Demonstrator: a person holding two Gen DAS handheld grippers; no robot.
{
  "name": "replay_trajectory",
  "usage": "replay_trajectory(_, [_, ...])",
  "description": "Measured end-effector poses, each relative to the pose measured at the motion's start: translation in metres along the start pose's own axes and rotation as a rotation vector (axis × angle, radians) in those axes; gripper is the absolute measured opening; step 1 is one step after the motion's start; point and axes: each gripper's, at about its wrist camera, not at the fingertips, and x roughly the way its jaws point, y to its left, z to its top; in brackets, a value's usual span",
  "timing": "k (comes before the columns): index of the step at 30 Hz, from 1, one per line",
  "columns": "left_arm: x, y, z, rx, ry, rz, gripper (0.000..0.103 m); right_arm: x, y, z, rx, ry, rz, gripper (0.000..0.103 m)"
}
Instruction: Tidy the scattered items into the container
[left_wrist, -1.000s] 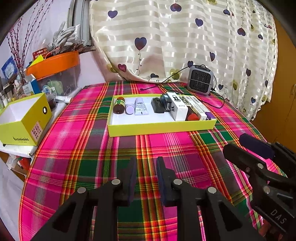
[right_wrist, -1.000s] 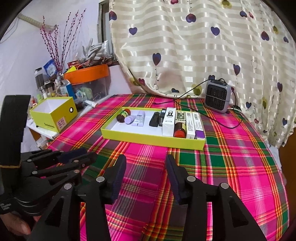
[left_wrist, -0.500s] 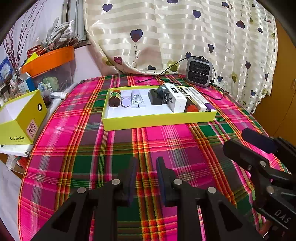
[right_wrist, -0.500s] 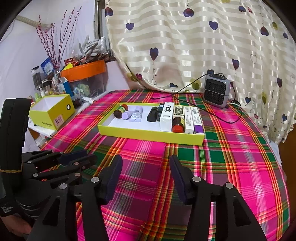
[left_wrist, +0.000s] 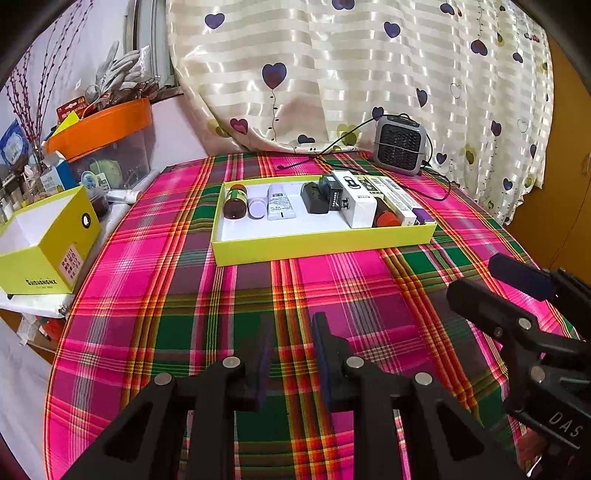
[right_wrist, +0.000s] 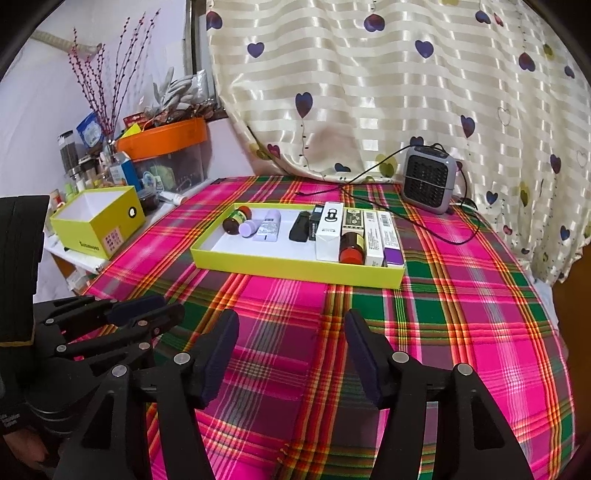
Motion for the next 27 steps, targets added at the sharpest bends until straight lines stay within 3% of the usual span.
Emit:
replay_trajectory(5, [-0.0014,-0.0043,0.0008,0.015,0.001,0.034,0.022,-0.0009,-0.0004,0.0003,-0.003,0.001,0.006,0.062])
replay_trajectory(27, [-0.0030,-0.0048,0.0066,-0.012,0.008,0.012,0.022,0.0014,0.0033,0.0004,-0.017,0.005,0.010,0.062])
